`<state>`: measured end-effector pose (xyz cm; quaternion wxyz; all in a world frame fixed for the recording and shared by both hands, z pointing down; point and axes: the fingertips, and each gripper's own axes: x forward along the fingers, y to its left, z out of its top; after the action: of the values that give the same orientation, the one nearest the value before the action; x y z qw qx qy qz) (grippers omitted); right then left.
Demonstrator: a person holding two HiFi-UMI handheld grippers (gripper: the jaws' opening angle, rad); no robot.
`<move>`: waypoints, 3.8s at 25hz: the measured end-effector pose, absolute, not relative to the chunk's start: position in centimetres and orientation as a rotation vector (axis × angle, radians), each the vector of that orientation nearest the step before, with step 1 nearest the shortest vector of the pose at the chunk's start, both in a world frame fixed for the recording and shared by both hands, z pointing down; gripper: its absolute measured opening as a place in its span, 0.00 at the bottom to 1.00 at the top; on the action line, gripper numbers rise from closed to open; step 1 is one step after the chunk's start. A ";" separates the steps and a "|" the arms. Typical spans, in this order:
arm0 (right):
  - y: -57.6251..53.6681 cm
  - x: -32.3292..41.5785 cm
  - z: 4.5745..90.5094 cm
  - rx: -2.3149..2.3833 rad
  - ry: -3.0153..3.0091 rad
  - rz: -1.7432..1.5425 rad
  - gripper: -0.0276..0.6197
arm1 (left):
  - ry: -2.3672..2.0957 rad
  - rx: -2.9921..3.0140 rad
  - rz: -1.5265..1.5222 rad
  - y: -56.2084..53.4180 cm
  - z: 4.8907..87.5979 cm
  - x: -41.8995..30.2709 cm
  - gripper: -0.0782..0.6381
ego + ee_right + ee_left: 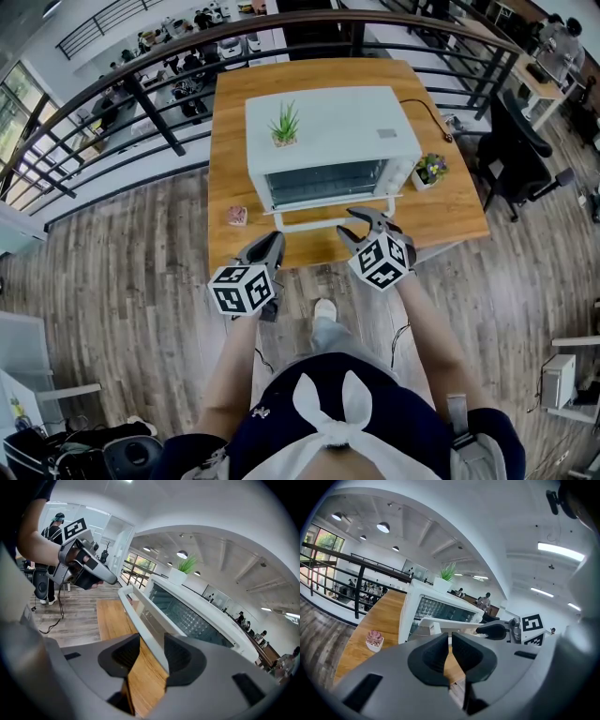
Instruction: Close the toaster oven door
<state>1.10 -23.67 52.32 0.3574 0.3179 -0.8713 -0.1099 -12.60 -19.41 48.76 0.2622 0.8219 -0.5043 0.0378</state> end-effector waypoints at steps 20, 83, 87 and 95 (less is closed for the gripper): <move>-25.2 0.9 51.3 0.818 -2.265 -0.258 0.31 | -1.363 2.223 0.109 -20.0 48.9 -12.6 0.16; -30.9 -0.1 48.2 0.786 -2.289 -0.201 0.32 | -1.357 2.192 0.059 -22.0 48.5 -13.3 0.16; -31.2 -0.2 48.2 0.780 -2.291 -0.194 0.32 | -1.359 2.188 0.055 -22.1 48.4 -13.5 0.16; -31.2 -0.1 47.9 0.787 -2.313 -0.181 0.33 | -1.365 2.181 0.040 -22.3 48.2 -13.3 0.16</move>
<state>-0.13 -31.24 47.91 0.3391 0.3021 -0.8882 -0.0695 -13.34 -22.29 48.25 0.2802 0.8137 -0.5091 0.0150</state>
